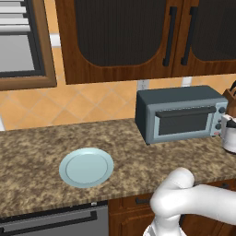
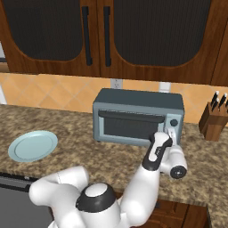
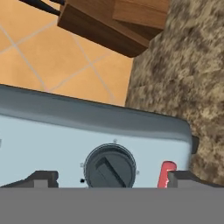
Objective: Pick up the kebab skewer and baguette bread, and place them inside the toaster oven. Close the toaster oven door and start by setting the timer.
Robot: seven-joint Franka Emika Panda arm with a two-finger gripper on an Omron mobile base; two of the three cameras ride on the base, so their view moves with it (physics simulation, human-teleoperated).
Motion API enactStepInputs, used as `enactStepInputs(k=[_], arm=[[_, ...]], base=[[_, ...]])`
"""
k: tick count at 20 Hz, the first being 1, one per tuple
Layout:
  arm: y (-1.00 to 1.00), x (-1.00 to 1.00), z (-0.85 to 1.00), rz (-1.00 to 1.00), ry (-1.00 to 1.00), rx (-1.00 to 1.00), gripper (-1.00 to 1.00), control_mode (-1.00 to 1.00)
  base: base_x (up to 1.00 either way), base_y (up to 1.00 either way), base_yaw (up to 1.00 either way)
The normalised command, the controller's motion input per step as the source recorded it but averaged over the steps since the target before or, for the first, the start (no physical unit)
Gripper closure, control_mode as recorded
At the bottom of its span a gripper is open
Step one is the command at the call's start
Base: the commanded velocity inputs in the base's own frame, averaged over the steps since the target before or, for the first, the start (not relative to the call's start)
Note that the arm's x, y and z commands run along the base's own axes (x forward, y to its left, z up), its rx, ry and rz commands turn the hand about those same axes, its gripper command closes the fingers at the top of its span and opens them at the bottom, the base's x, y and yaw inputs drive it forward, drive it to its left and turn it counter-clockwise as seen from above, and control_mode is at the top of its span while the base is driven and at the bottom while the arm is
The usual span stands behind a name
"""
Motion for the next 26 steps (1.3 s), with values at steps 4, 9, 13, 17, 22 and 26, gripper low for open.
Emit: enactStepInputs(k=[4, 9, 13, 17, 22, 26], arm=[[-0.27, 0.06, -0.01, 0.0, 0.0, 0.0, -1.0, -1.0], [-0.06, 0.09, 0.0, 0.0, -0.02, 0.0, -1.0, -1.0], [0.0, 0.0, 0.0, 0.0, -0.03, 0.0, -1.0, -1.0], [0.0, 0.0, 0.0, 0.0, -0.05, 0.0, -1.0, -1.0], [0.07, -0.03, 0.0, 0.0, -0.06, 0.0, -1.0, -1.0], [0.15, 0.0, 0.0, 0.0, 0.0, 0.0, -1.0, -1.0]], base=[[0.0, 0.0, 0.0], [0.0, 0.0, 0.0], [0.0, 0.0, 0.0], [0.0, 0.0, 0.0], [0.0, 0.0, 0.0], [0.0, 0.0, 0.0]])
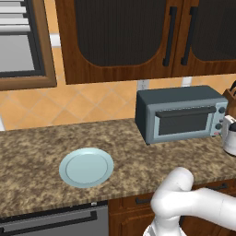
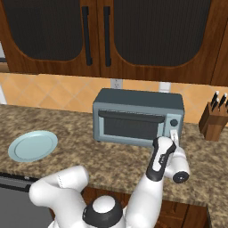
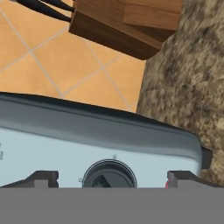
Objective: Pick up the kebab skewer and baguette bread, and place them inside the toaster oven. Close the toaster oven door and start by setting the timer.
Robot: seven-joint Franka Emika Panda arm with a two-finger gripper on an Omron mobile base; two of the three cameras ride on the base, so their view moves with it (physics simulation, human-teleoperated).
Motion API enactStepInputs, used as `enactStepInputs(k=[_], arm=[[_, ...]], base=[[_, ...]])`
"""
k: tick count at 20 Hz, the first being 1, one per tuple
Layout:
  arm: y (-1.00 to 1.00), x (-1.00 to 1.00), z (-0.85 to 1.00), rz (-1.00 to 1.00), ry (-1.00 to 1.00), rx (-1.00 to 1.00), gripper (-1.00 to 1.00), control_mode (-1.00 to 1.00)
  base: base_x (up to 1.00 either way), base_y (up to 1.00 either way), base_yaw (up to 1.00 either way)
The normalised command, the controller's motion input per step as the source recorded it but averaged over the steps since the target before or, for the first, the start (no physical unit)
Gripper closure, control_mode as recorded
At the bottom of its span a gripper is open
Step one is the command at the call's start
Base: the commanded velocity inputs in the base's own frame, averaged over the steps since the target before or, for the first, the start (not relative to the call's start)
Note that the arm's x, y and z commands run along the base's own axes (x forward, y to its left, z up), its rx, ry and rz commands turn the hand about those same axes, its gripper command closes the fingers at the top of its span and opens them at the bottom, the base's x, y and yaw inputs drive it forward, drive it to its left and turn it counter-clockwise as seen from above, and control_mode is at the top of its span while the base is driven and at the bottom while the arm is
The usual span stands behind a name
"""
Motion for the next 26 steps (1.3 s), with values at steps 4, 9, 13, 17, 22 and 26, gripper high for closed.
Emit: enactStepInputs(k=[4, 9, 13, 17, 22, 26], arm=[[0.02, 0.01, 0.01, 0.0, 0.0, 0.0, -1.0, -1.0], [0.0, 0.06, 0.02, 0.0, 0.0, 0.0, -1.0, -1.0], [0.0, 0.0, 0.0, 0.0, 0.0, 0.0, 1.0, -1.0], [0.0, 0.0, 0.0, 0.0, 0.0, 0.0, 1.0, -1.0], [0.0, -0.04, 0.02, 0.0, 0.0, 0.0, 1.0, -1.0], [0.0, 0.0, 0.13, -0.01, 0.0, 0.0, 1.0, -1.0]], base=[[0.0, 0.0, 0.0], [0.0, 0.0, 0.0], [0.0, 0.0, 0.0], [0.0, 0.0, 0.0], [0.0, 0.0, 0.0], [0.0, 0.0, 0.0]])
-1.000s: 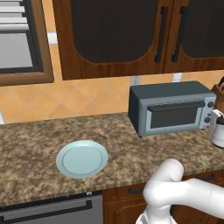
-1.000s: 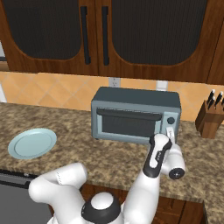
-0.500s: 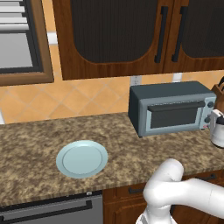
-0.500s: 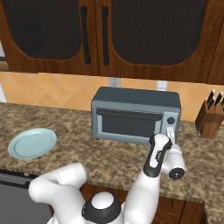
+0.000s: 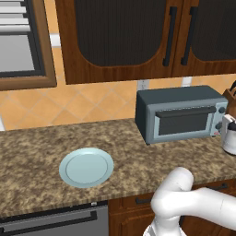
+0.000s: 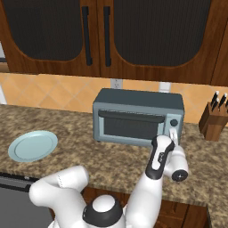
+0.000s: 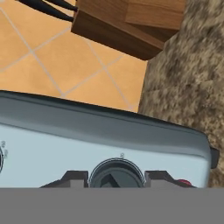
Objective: Pick up the kebab skewer and baguette bread, and place them inside the toaster oven. Close the toaster oven door and start by setting the timer.
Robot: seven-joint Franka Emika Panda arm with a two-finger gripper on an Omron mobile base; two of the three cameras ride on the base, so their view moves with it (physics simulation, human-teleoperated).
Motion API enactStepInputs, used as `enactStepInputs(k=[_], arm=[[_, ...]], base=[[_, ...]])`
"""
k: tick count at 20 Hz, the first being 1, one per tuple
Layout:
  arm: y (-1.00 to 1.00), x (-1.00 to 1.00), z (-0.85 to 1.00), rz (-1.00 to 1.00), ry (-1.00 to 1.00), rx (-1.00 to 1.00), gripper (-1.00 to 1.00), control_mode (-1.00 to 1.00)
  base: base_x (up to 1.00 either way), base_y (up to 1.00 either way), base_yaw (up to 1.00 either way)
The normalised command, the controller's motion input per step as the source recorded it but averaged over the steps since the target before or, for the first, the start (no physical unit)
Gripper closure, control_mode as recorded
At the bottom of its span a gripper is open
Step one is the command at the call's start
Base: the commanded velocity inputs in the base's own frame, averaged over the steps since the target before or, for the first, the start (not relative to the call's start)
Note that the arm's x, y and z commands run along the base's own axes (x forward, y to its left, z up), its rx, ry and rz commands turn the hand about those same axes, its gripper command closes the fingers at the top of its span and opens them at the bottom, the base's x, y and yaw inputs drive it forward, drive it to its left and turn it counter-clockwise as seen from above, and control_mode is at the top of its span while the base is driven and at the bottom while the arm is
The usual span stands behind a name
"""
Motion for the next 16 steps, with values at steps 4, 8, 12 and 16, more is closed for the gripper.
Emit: enactStepInputs(k=[4, 8, 12, 16], arm=[[0.02, -0.02, 0.05, -0.02, 0.05, 0.01, 1.0, -1.0], [0.13, -0.01, 0.06, -0.03, 0.05, 0.06, 1.0, -1.0], [0.26, -0.01, 0.01, -0.04, 0.03, 0.11, 1.0, -1.0], [0.3, 0.0, 0.03, -0.05, 0.04, 0.15, 1.0, -1.0]], base=[[0.0, 0.0, 0.0], [0.0, 0.0, 0.0], [0.0, 0.0, 0.0], [0.0, 0.0, 0.0]])
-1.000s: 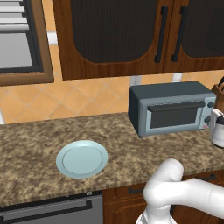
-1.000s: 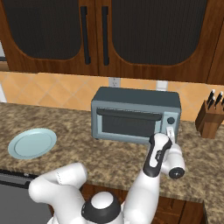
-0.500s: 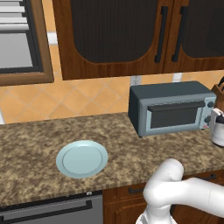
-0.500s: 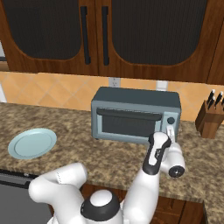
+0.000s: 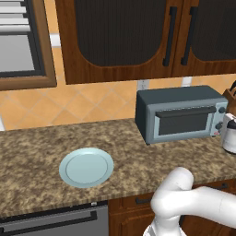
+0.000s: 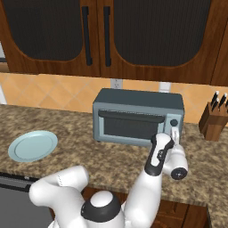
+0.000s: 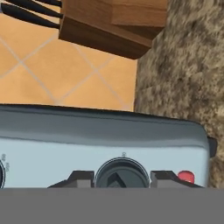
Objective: Pick up the kebab skewer and baguette bread, and place them inside the toaster oven. Close the toaster oven door and start by setting the timer.
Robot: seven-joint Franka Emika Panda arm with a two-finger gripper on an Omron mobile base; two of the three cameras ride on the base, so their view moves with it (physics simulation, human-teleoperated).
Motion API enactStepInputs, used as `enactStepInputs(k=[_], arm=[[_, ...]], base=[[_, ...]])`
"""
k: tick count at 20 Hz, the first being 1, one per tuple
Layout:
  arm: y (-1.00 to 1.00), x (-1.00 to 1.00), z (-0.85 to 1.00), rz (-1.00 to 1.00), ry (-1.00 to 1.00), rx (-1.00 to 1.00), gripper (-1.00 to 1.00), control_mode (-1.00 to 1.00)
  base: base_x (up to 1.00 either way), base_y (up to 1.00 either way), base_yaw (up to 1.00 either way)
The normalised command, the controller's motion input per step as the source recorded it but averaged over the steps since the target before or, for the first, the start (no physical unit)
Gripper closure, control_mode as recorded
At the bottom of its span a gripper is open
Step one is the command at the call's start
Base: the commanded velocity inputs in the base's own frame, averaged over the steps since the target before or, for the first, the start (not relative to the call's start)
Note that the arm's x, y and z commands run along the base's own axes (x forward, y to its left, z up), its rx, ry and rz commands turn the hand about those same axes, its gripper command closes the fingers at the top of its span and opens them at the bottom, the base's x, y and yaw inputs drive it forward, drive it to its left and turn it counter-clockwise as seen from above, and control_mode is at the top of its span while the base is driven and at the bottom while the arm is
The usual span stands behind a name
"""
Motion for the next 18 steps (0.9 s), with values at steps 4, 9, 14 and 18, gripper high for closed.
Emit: enactStepInputs(k=[4, 9, 14, 18], arm=[[0.34, 0.0, 0.05, -0.03, 0.01, 0.16, 1.0, -1.0], [0.41, 0.0, 0.09, -0.02, 0.0, 0.16, 1.0, -1.0], [0.47, -0.02, 0.05, -0.02, 0.0, 0.16, 1.0, -1.0], [0.49, 0.0, 0.11, -0.02, 0.0, 0.16, 1.0, -1.0]], base=[[0.0, 0.0, 0.0], [0.0, 0.0, 0.0], [0.0, 0.0, 0.0], [0.0, 0.0, 0.0]])
